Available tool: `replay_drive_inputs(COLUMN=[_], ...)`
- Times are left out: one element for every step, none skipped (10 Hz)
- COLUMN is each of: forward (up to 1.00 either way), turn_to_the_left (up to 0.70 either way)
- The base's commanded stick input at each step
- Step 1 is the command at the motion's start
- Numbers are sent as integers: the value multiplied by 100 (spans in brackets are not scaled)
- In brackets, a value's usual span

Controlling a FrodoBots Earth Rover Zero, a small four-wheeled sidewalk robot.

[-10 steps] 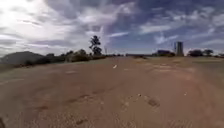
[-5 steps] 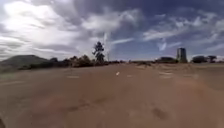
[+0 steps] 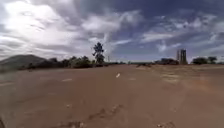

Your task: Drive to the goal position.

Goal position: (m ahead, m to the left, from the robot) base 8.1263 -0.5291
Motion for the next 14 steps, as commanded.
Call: replay_drive_inputs(forward=[97,97,97,97,97,97,97,97,97,97,97,97,97,97], turn_to_the_left=[-2,-1,0,0,0,0,0,0,0,0,0,0,0,0])
